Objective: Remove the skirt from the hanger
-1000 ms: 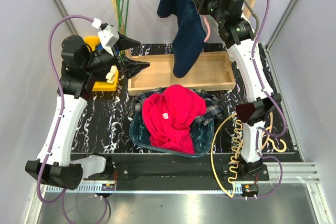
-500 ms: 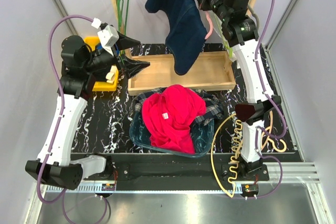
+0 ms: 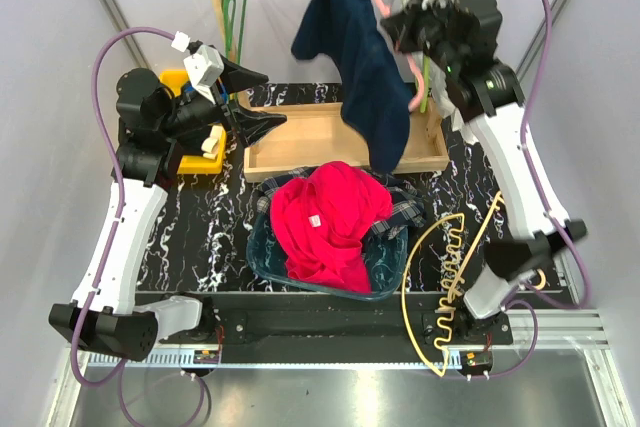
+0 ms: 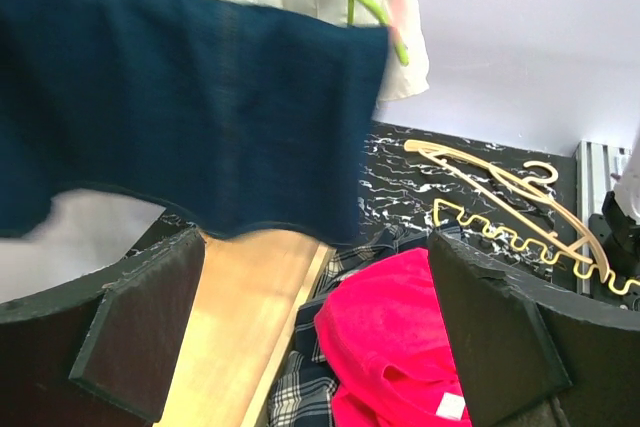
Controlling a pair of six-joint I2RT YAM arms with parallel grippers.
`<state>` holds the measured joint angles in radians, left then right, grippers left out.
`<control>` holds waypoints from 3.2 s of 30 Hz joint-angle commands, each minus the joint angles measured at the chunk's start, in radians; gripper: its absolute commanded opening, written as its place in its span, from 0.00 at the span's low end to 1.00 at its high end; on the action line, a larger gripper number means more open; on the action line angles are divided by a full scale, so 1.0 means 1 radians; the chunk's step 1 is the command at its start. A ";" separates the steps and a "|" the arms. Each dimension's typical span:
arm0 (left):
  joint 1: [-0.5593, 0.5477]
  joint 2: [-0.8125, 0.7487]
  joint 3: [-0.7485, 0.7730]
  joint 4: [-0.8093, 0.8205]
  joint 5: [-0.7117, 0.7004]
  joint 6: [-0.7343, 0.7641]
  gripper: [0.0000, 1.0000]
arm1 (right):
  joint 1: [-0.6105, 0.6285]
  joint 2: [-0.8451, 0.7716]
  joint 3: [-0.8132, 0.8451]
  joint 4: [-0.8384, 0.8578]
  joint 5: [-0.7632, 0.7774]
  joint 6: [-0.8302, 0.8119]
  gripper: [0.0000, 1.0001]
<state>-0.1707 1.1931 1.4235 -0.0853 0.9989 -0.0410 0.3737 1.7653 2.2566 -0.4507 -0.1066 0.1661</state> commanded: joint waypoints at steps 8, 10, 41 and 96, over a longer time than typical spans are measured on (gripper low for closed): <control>0.005 0.019 -0.027 0.081 -0.028 0.035 0.99 | 0.108 -0.432 -0.348 0.057 -0.039 0.049 0.00; 0.010 0.031 -0.029 0.114 -0.051 0.058 0.99 | 0.108 -0.455 -0.329 0.018 -0.079 0.068 0.00; -0.016 0.232 0.034 0.957 0.363 -0.876 0.99 | 0.108 -0.527 -0.216 -0.161 -0.179 0.185 0.00; -0.095 0.342 0.142 0.983 0.455 -0.948 0.00 | 0.108 -0.584 -0.324 -0.149 -0.162 0.184 0.00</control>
<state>-0.2707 1.5253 1.4387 0.8299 1.3396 -0.8925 0.4789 1.2373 1.9865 -0.7010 -0.3389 0.4088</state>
